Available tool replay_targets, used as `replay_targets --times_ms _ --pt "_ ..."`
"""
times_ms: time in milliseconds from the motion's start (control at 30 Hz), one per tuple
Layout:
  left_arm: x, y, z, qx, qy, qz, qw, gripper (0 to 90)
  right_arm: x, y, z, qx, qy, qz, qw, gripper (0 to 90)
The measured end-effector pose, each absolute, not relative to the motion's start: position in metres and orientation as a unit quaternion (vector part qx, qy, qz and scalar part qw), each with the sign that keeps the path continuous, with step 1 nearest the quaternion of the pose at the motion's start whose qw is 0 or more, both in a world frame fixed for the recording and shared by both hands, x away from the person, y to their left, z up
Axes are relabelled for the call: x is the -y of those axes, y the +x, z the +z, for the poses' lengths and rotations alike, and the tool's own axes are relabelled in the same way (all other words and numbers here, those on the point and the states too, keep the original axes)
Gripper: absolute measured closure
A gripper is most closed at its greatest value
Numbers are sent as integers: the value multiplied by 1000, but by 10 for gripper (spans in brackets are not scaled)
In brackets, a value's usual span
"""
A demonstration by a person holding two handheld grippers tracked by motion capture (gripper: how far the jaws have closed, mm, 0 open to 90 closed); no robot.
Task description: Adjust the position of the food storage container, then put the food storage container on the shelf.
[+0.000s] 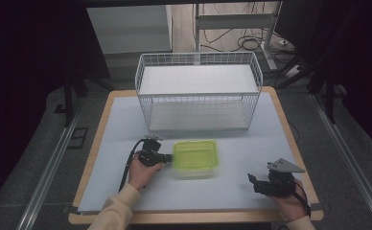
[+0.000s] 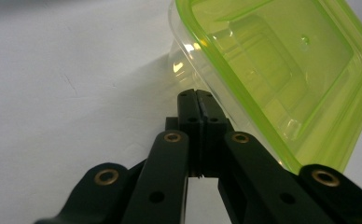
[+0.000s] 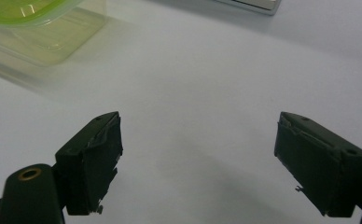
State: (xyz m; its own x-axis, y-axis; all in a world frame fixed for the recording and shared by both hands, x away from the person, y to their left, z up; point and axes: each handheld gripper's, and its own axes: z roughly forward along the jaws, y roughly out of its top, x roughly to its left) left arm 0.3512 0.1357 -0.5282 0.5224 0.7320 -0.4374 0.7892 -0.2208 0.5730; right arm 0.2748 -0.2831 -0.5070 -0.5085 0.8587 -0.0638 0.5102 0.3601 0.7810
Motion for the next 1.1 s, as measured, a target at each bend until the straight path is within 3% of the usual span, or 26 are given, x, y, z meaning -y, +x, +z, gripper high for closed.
replay_targets --times_ms 467,600,667,833,1100 --pt "-171 336 -514 -496 763 -9 415 896 283 273 -505 -789 418 380 242 141" --pt "-182 327 -506 -493 756 4 431 851 279 272 -505 -790 412 391 230 141" --pt "-183 323 -502 -492 754 11 435 776 278 271 -504 -788 412 393 233 148" --pt "-184 319 -494 -495 741 21 453 462 281 273 -504 -780 422 401 229 156" --pt "-181 321 -487 -498 734 -3 462 363 277 284 -495 -774 433 426 176 213"
